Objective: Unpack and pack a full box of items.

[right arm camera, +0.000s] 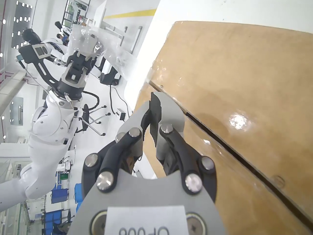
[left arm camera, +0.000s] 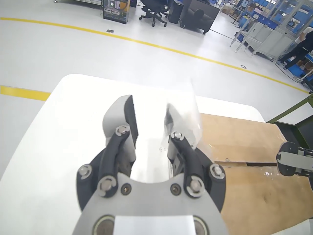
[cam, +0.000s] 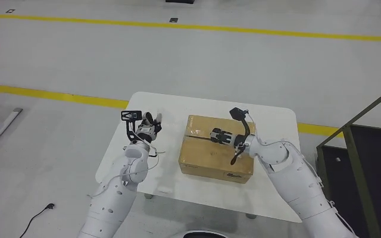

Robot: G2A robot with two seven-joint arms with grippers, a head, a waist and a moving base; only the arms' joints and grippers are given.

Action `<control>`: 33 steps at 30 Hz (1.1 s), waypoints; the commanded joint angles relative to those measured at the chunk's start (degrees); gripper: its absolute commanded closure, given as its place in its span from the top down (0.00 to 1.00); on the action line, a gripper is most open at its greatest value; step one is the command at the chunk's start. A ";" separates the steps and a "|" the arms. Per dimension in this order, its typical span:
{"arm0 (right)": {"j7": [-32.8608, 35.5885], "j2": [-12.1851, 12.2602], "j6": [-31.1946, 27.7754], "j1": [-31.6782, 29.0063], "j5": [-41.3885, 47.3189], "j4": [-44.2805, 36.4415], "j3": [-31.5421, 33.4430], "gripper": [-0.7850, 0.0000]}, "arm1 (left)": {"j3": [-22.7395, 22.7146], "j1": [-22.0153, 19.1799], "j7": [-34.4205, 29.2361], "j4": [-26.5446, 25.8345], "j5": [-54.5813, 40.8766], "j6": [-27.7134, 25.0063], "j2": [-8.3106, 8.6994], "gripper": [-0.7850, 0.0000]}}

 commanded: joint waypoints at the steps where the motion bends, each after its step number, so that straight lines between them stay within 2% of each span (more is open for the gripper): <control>1: -0.06 -0.10 0.08 0.23 -0.05 0.62 -0.33 0.00 | -0.68 0.67 -0.39 -0.23 -0.05 0.47 0.09 1.00; 16: -0.61 -1.15 0.55 2.27 0.53 5.24 -2.91 0.00 | -6.14 5.89 -3.62 -2.96 4.35 4.00 1.17 1.00; 25: -1.65 -1.76 0.95 3.05 0.83 7.59 -3.98 0.00 | -9.93 7.45 -8.65 -5.05 -4.39 1.01 1.36 1.00; 33: -5.36 -2.52 -6.62 3.16 4.74 4.92 -4.18 0.00 | -11.47 8.05 -9.98 -5.68 -10.07 -0.82 1.34 1.00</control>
